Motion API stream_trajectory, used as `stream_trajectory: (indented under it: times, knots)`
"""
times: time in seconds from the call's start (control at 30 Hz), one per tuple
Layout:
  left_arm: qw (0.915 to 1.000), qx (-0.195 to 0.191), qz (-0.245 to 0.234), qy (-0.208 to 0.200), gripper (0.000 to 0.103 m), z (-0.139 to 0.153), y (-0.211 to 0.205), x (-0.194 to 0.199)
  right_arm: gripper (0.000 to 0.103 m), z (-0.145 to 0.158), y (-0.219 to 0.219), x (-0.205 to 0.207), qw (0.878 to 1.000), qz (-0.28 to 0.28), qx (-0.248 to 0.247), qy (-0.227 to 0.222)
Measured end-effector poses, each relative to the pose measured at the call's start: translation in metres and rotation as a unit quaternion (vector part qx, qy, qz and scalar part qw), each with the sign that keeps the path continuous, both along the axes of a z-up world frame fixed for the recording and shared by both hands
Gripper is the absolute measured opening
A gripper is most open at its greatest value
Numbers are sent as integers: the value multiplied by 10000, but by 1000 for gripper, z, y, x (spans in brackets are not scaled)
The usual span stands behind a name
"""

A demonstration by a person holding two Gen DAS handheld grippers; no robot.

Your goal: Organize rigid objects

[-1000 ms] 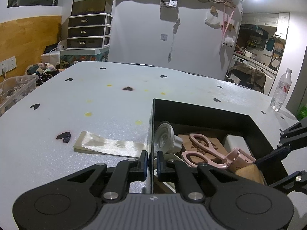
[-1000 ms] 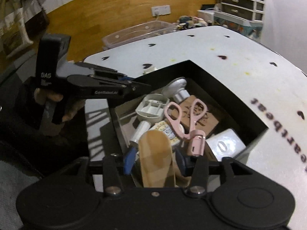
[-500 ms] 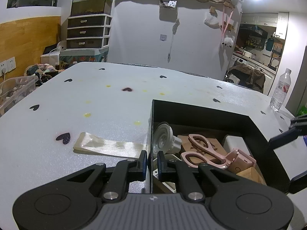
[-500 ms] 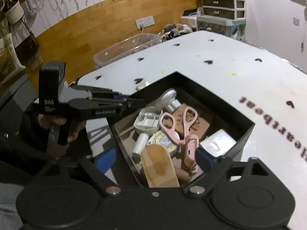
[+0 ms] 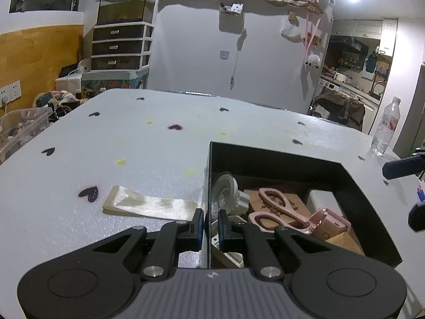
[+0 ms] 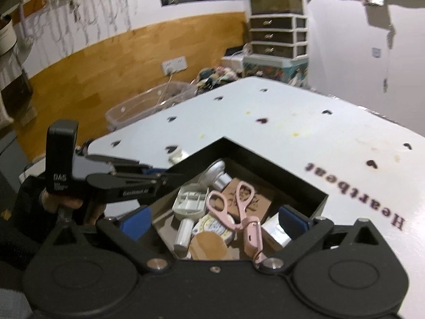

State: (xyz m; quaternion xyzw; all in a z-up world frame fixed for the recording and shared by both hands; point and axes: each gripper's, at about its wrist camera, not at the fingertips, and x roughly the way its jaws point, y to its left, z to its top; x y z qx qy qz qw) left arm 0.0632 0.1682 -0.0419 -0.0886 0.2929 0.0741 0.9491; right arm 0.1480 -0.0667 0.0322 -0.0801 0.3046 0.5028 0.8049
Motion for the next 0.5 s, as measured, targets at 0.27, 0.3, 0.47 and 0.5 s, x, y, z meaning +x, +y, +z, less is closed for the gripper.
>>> stream_trajectory:
  times: [0.27, 0.3, 0.47, 0.5]
  knots:
    - [9983, 155, 48, -555, 60, 25, -4, -16, 103, 1, -22, -14, 9938, -850, 708, -63]
    - [9977, 193, 64, -653, 69, 28, -6, -20, 103, 0, -25, -17, 9925, -941, 770, -125]
    - [9950, 295, 0, -950, 80, 41, -15, -37, 103, -9, -38, -30, 9854, -1421, 841, -420]
    - [9945, 310, -2, -998, 82, 43, -17, -42, 103, -12, -41, -33, 9837, -1521, 848, -457]
